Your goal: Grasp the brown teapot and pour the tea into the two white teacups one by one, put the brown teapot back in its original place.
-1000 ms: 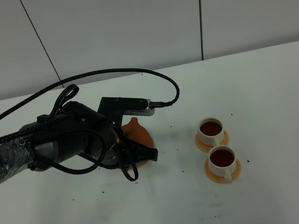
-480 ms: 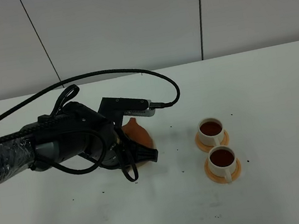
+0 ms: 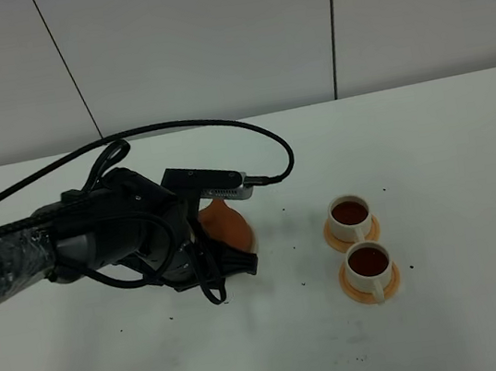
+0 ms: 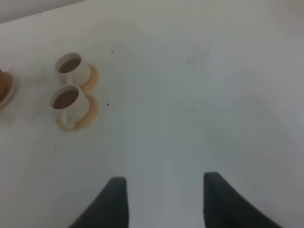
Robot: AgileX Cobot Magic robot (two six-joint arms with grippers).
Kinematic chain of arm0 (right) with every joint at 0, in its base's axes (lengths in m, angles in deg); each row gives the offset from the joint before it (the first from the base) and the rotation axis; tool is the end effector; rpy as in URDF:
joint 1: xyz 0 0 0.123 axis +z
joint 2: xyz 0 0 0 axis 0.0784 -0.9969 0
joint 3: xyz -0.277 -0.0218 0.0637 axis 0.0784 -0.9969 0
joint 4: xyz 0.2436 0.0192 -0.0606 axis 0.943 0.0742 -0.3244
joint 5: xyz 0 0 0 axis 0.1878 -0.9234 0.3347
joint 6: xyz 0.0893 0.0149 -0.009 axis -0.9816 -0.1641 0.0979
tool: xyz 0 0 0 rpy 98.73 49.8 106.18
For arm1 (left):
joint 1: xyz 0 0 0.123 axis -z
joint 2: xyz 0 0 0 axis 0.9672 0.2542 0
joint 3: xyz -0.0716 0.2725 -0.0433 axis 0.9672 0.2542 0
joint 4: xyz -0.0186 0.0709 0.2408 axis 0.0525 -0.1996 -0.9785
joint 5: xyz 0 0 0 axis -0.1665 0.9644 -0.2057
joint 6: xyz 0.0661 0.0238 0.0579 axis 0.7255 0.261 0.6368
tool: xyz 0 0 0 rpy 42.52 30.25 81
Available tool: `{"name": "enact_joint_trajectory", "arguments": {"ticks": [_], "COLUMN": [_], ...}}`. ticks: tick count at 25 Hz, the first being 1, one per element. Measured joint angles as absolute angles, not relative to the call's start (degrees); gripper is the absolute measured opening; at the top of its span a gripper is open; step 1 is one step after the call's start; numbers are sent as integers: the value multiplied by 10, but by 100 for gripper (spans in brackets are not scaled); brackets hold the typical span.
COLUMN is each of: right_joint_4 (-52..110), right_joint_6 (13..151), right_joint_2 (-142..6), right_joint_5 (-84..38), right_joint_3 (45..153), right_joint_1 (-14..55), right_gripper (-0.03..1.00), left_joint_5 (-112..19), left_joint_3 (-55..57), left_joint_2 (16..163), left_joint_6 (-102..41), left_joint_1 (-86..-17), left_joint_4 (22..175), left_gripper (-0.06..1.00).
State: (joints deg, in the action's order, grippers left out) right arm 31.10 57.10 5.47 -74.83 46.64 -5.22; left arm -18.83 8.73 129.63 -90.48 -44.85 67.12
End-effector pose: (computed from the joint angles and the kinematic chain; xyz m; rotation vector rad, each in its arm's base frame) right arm -0.0046 0.0144 0.2746 0.0489 2.0446 0.2354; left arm 0.3494 -0.1879 0.1538 0.4284 2.6723 0.0136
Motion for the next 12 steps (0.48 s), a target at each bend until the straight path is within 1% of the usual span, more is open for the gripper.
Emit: {"name": "enact_joint_trajectory", "arguments": {"ticks": [5,8,12], "right_joint_4": [311,311,311], "right_joint_6": [571,571,571], "right_joint_2": [55,55,55], "right_joint_5": [-748,-748,-748], "right_joint_3": [466,466,466], "right_joint_1": [-52,-52,-52], "right_gripper": [36,36,36], "left_joint_5": [-129,-46,86], "left_joint_3": [87,87,87], "left_joint_2": [1242,1214,1188], "left_joint_6": [-877,-861,-867], "left_joint_1": [-447,-447,-449], "left_joint_4": [707,712,669], "left_gripper": [53,53,53]}}
